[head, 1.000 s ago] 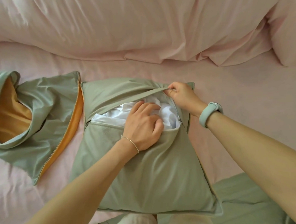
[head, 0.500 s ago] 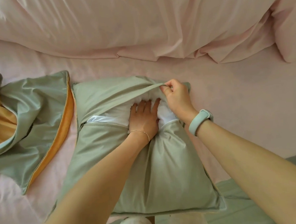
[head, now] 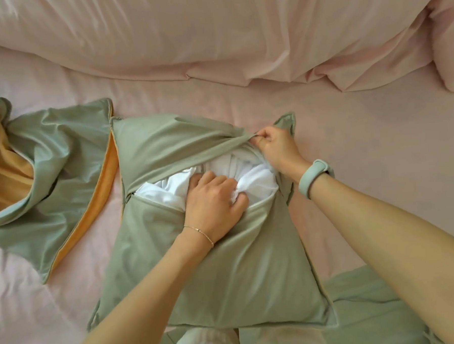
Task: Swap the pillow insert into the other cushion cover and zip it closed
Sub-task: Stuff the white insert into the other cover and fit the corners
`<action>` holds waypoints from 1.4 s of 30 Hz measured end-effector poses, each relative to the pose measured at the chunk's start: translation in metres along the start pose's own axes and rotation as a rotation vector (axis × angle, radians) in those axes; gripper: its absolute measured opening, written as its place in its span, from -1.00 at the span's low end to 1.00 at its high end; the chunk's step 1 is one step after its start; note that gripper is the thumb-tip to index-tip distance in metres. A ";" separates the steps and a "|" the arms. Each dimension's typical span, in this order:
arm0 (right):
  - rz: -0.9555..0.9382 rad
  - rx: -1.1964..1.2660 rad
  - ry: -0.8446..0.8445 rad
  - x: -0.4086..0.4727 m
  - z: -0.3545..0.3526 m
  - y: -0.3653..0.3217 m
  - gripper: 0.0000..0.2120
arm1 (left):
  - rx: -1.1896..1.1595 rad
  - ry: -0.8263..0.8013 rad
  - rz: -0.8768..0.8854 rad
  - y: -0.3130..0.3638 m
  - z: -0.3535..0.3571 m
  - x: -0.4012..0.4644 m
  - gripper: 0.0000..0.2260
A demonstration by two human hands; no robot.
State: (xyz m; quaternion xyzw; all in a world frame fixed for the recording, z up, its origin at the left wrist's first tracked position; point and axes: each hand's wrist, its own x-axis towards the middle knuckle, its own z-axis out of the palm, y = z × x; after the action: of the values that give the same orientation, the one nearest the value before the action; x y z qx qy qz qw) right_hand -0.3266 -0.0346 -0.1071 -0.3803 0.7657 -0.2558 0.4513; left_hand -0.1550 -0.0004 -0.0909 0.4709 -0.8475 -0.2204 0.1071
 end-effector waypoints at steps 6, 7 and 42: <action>-0.151 -0.073 -0.041 -0.014 -0.032 -0.013 -0.91 | 0.176 0.161 0.281 0.020 -0.010 0.001 -0.59; -0.120 -0.070 -0.032 -0.017 -0.034 -0.013 -0.92 | 0.163 0.197 0.402 0.020 -0.009 0.002 -0.67; -0.822 -0.626 0.130 -0.053 0.034 -0.038 -0.73 | 0.132 0.354 0.030 -0.030 -0.032 -0.053 -0.81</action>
State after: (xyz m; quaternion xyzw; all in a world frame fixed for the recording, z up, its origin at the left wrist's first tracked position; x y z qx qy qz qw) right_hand -0.2673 -0.0147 -0.0687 -0.7497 0.6193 -0.1939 0.1298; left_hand -0.0920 0.0221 -0.0756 0.4958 -0.8349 -0.0764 0.2267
